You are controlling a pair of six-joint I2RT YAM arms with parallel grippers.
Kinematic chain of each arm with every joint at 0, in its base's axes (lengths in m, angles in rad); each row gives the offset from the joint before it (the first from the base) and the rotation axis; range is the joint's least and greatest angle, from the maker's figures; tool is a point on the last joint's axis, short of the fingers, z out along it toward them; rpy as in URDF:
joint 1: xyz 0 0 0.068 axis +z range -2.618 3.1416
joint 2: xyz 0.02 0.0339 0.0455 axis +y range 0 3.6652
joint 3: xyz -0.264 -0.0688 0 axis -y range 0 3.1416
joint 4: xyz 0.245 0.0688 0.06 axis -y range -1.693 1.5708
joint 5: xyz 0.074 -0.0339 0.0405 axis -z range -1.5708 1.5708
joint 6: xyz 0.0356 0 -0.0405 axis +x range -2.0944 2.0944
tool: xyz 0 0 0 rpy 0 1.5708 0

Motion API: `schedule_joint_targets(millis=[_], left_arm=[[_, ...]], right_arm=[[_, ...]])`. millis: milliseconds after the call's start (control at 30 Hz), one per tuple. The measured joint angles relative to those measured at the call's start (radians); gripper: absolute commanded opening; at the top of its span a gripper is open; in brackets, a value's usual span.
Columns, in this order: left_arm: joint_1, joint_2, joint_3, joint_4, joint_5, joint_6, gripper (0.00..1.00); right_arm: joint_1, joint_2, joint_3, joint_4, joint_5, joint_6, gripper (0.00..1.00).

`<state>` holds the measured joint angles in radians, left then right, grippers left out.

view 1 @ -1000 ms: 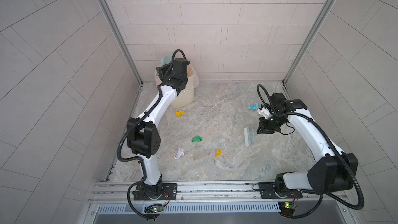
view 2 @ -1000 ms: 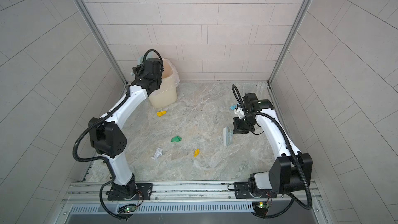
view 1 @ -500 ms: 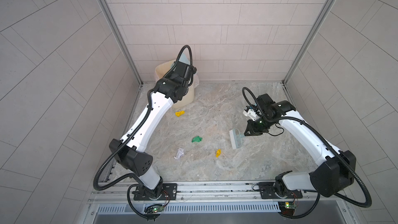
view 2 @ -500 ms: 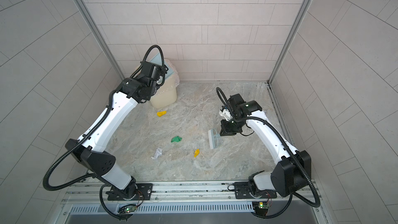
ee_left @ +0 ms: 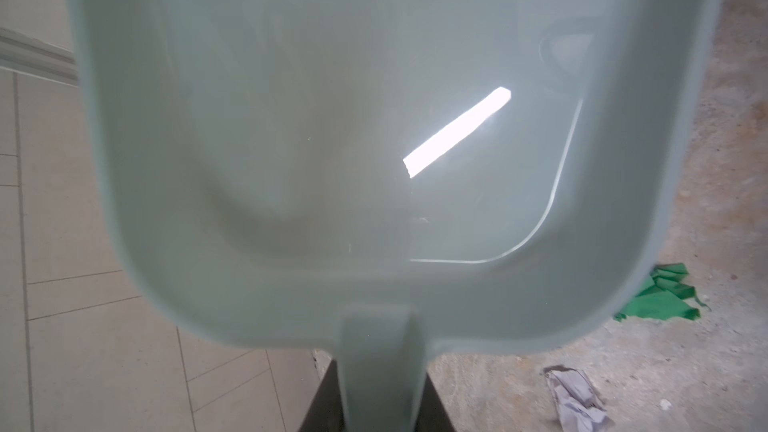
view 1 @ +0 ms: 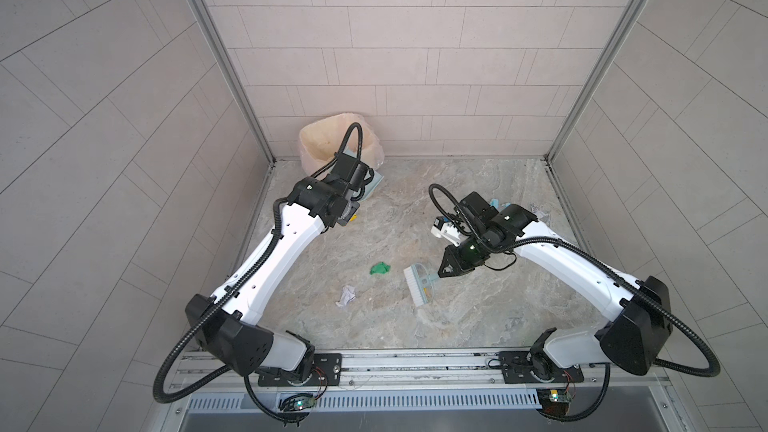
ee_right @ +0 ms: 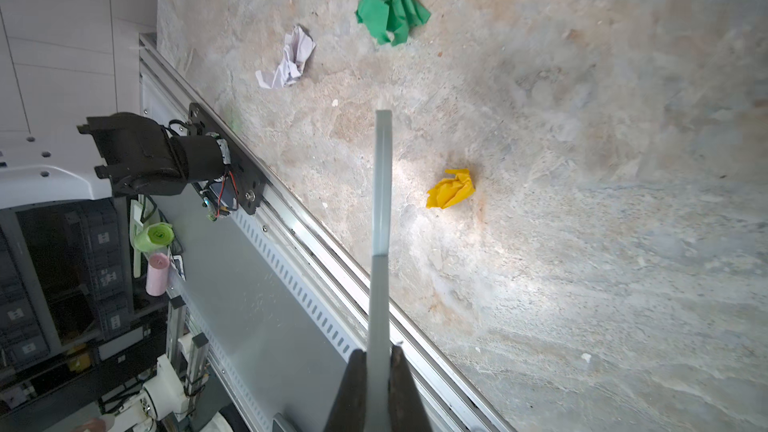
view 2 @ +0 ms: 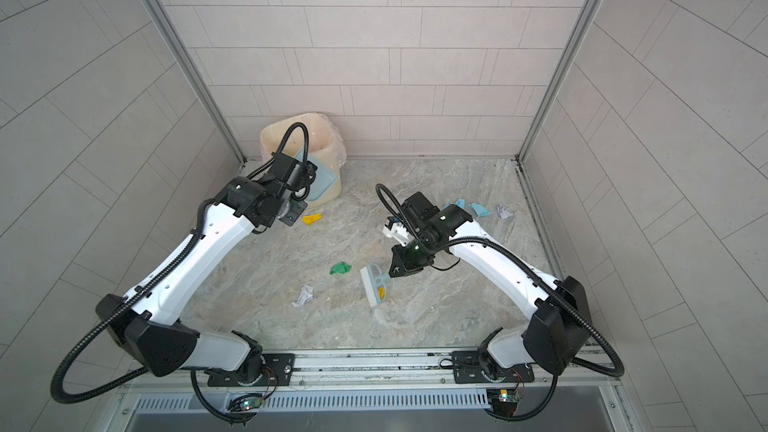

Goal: Sweep away the paper scraps from the table
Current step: 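Lower the empty dustpan toward the yellow scrap while the right moves the brush there, then set the dustpan beside the yellow scrap with the left while the right aligns the brush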

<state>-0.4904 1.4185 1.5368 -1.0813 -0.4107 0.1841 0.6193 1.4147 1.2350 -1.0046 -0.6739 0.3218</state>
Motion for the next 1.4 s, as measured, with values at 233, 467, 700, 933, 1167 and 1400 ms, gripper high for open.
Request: schedule_joint_targets(millis=[233, 467, 700, 933, 1167, 1400], left_arm=[[-0.035, -0.028, -0.063, -0.034, 0.082, -0.080, 0.00], [-0.098, -0.031, -0.106, -0.047, 0.133, -0.134, 0.00], [-0.179, -0.022, -0.148, -0.065, 0.185, -0.191, 0.00], [-0.285, 0.031, -0.190, -0.059, 0.248, -0.241, 0.00], [-0.382, 0.105, -0.264, -0.013, 0.324, -0.283, 0.00], [-0.458, 0.181, -0.288, 0.050, 0.371, -0.296, 0.00]], right_arm=[[0.060, 0.085, -0.006, 0.013, 0.036, 0.019, 0.00], [0.058, 0.128, -0.006, -0.022, 0.135, 0.023, 0.00], [-0.031, 0.105, -0.006, -0.090, 0.206, 0.001, 0.00], [-0.134, 0.069, -0.006, -0.172, 0.276, -0.055, 0.00], [-0.196, 0.040, -0.003, -0.234, 0.303, -0.098, 0.00], [-0.260, -0.031, 0.044, -0.298, 0.278, -0.114, 0.00]])
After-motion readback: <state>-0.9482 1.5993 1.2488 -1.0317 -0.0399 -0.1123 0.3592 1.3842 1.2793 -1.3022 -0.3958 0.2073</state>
